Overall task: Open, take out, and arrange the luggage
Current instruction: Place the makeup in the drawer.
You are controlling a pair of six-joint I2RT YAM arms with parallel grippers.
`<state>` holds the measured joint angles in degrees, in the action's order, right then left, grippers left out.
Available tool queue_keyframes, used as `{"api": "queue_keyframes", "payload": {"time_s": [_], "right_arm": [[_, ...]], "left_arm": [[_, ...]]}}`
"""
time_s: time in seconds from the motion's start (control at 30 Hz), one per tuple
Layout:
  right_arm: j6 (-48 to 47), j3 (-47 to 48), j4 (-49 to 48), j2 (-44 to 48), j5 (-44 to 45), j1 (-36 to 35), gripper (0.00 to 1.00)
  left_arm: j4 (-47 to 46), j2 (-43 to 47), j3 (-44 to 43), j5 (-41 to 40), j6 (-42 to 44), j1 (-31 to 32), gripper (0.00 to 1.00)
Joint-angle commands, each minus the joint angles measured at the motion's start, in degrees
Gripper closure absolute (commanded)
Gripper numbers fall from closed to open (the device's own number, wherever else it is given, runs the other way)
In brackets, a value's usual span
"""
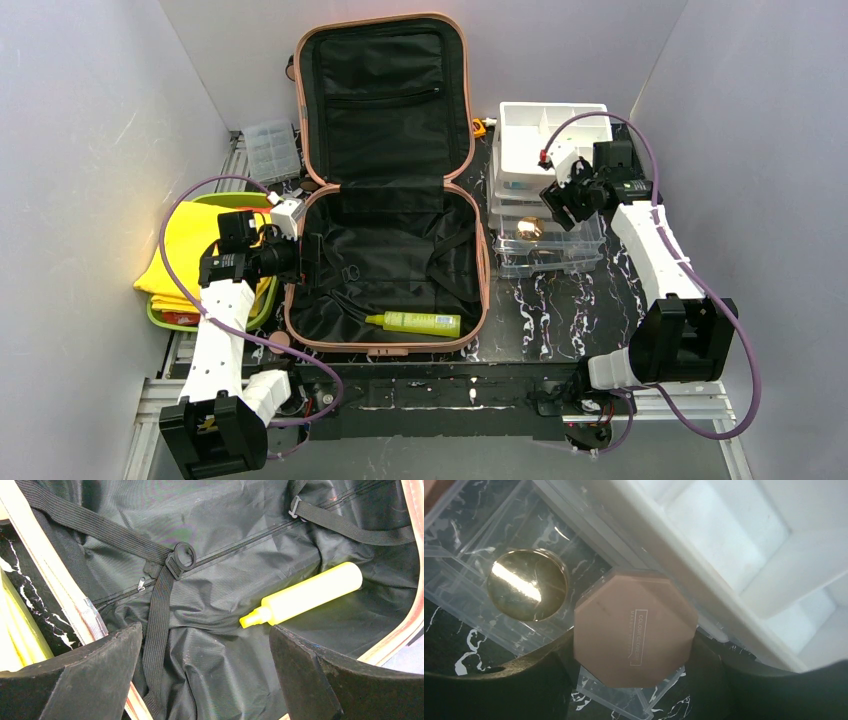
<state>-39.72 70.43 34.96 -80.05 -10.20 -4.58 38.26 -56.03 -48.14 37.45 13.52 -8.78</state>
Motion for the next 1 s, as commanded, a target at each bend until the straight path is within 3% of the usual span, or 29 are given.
{"api": "queue_keyframes", "payload": {"time_s": [0.0, 0.4, 0.6, 0.8, 0.97], "right_arm": [[1.0, -1.4, -3.3, 0.8, -0.5, 1.9, 0.65], [3.2, -7.6, -9.5, 0.3, 4.3, 6.0, 0.65], [3.9, -9.1, -10.7, -0.3, 4.1, 6.0, 0.59], [3.8, -9.2, -10.3, 0.1, 4.0, 6.1, 0.34], [3.1, -8.1, -9.3, 1.2, 4.0, 6.2, 0.22]], "left_arm": [[1.6, 0.6, -0.2, 2.0, 0.9, -0.4, 0.02], [1.9, 0.4, -0.2, 2.8, 1.1, -0.6, 0.02], [1.9, 0.4, -0.2, 3.0, 1.1, -0.8, 0.02], [1.8, -0.5, -1.1, 3.8, 0.9, -0.8, 0.02], [1.5, -2.9, -5.2, 4.3, 1.1, -0.8, 0.02]]}}
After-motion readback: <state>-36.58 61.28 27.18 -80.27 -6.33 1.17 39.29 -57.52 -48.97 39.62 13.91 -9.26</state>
